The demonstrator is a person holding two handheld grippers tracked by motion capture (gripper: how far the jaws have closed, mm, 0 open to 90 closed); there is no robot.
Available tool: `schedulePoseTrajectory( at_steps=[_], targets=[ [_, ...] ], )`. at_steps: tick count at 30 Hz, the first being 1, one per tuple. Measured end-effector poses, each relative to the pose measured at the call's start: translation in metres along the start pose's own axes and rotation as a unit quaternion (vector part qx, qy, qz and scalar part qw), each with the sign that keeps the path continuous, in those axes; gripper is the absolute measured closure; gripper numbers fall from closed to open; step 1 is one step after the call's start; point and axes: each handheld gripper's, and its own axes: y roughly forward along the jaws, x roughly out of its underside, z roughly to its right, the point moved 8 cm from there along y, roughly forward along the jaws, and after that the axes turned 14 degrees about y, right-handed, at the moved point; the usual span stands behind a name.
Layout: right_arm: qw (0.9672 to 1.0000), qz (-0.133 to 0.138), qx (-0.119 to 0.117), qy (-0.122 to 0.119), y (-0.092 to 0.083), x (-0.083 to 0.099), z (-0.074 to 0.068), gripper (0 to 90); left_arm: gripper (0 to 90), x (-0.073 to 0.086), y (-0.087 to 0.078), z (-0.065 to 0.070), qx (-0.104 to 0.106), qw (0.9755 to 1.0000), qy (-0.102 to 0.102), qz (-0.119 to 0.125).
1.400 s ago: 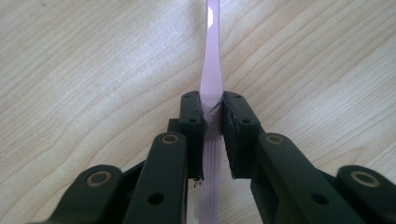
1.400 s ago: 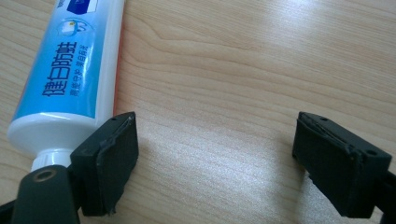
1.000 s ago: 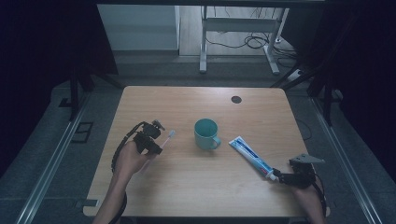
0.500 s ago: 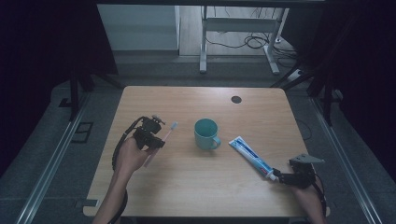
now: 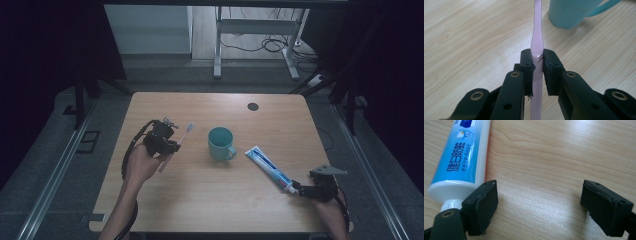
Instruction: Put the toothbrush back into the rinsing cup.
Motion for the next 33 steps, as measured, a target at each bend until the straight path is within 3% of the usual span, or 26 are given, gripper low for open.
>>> schedulePoseTrajectory(
  at_steps=[16, 25, 33],
  targets=[
    [1.0000, 0.000, 0.000, -0.001, 0.000, 0.000, 0.000, 14.2, 78.8, -0.023, -0.012, 0.004, -0.003, 0.9985, 0.018, 0.052],
    [1.0000, 0.001, 0.000, -0.001, 0.000, 0.000, 0.000, 14.2, 78.8, -0.044, -0.016, 0.010, -0.003, 0.9956, 0.022, 0.091],
    [1.0000, 0.001, -0.001, 0.000, 0.000, 0.000, 0.000, 14.2, 78.8, -0.058, -0.015, 0.014, -0.002, 0.9937, 0.027, 0.109]
  ],
)
